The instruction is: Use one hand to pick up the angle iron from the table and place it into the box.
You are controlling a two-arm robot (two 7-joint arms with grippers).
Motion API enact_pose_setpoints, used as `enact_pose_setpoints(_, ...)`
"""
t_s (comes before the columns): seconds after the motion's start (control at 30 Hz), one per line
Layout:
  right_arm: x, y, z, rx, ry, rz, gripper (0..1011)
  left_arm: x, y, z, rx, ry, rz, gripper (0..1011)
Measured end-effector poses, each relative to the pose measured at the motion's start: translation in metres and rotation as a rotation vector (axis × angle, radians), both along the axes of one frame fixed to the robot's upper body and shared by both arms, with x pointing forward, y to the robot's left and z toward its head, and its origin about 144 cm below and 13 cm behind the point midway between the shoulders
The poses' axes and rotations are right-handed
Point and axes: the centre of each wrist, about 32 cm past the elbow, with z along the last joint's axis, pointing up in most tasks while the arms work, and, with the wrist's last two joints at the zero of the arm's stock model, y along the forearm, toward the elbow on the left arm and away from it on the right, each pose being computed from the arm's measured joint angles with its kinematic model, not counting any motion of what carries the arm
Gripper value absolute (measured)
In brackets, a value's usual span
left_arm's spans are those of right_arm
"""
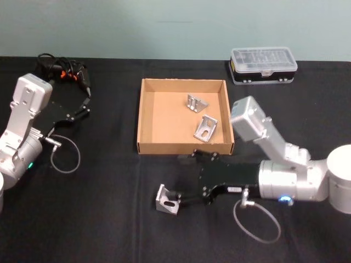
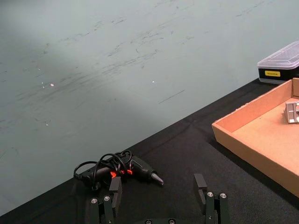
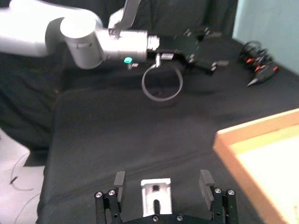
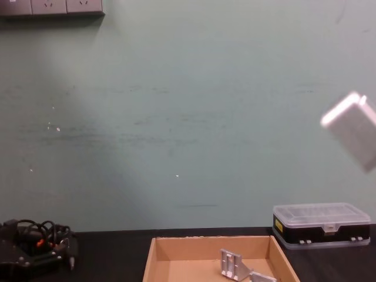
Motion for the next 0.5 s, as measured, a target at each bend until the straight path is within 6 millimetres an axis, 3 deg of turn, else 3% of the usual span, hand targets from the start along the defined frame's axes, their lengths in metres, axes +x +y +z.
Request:
enact_pose_setpoints(0.3, -0.004, 0.013, -0.027, -0.036, 0.051, 0.022, 1003, 0.0, 0.0, 0.0, 0.0, 0.0, 0.0, 1000)
enact_pose_setpoints(0.5, -0.002, 0.018, -0.034, -0.047, 0.056, 0.022, 1003, 0.0, 0.0, 0.0, 0.0, 0.0, 0.0, 1000)
